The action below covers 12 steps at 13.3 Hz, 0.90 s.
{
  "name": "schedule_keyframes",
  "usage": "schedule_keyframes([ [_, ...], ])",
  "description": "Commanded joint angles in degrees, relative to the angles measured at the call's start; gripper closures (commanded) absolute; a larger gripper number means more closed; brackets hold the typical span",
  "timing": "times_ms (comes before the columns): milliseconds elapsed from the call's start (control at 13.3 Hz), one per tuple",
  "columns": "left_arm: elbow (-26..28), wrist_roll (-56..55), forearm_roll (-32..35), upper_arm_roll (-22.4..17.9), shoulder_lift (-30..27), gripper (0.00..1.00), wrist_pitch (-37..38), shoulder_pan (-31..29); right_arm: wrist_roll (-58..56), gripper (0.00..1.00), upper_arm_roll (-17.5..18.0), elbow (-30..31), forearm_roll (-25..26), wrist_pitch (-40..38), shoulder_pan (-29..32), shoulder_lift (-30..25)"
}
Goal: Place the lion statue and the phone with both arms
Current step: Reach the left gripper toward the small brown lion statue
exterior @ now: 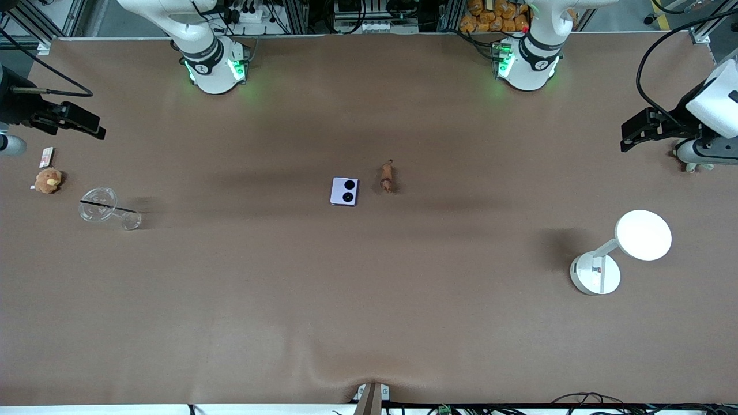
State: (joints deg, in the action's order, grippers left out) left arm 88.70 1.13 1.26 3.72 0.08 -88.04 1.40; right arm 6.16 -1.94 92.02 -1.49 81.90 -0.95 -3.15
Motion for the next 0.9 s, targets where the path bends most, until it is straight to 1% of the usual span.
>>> schedule_keyframes([
  [0,0.0,-0.4,0.0,0.5,0.2,0.0,-0.3,-0.3,-0.5,0.0,1.0,-1.5,-0.4,2.1,-0.2,0.6],
  [150,-0.2,-1.3,0.0,0.5,0.4,0.0,-0.2,0.1,-0.6,0.0,0.9,-1.4,-0.4,2.6,-1.2,0.5],
  [451,-0.1,-1.6,-0.8,0.6,0.8,0.0,-0.2,-0.3,-0.6,0.0,0.9,-1.4,-0.4,2.5,-1.2,0.5],
  [526,-0.3,-1.7,-1.5,0.6,1.7,0.0,-0.2,-0.3,-0.6,0.0,0.9,-1.4,-0.4,2.6,-1.2,0.5],
  [676,-0.4,-3.8,-6.7,0.3,3.3,0.0,-0.2,-0.4,-0.6,0.0,0.9,-1.4,-0.4,2.6,-1.2,0.5],
  [827,-0.4,-4.2,-7.6,0.7,3.9,0.0,-0.3,0.5,-0.6,0.0,0.9,-1.3,-0.4,2.5,-1.2,0.5],
])
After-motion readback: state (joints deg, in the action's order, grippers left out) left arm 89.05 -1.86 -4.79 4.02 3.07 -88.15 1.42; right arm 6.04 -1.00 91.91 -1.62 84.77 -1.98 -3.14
